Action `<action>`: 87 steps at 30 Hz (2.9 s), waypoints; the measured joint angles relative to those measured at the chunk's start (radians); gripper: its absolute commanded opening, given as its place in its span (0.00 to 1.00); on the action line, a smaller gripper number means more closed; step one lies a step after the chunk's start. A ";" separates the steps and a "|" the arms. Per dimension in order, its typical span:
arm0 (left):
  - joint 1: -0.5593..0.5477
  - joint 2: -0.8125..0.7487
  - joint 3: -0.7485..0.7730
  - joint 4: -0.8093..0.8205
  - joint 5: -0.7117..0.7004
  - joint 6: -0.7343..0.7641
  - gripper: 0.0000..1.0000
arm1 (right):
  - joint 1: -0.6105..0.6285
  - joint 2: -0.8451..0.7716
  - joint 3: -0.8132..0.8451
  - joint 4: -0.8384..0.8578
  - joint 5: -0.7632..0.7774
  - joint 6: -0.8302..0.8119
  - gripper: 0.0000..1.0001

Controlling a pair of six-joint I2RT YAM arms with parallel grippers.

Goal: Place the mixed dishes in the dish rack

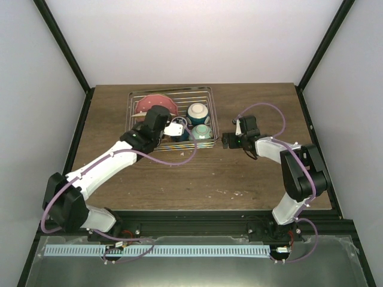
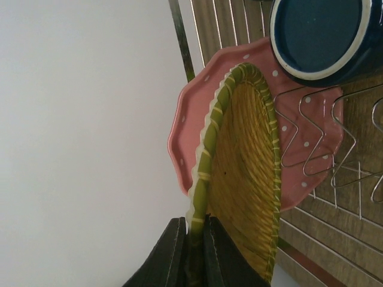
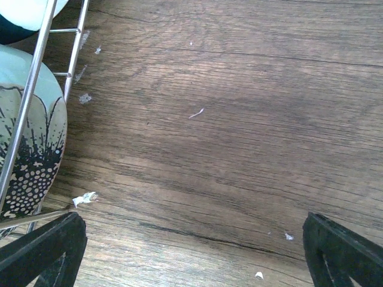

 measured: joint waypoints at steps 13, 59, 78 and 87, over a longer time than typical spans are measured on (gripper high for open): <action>0.000 0.084 0.007 0.013 -0.034 0.030 0.00 | -0.003 0.020 0.000 0.006 -0.003 0.000 1.00; -0.014 0.260 0.177 0.115 -0.044 -0.024 1.00 | -0.019 0.030 0.000 0.015 -0.030 0.000 1.00; 0.425 0.020 0.343 -0.226 0.533 -1.395 1.00 | -0.019 0.026 0.000 0.014 0.010 0.000 1.00; 0.426 -0.175 0.006 -0.268 0.617 -1.647 1.00 | -0.019 0.021 0.000 0.014 0.042 0.000 1.00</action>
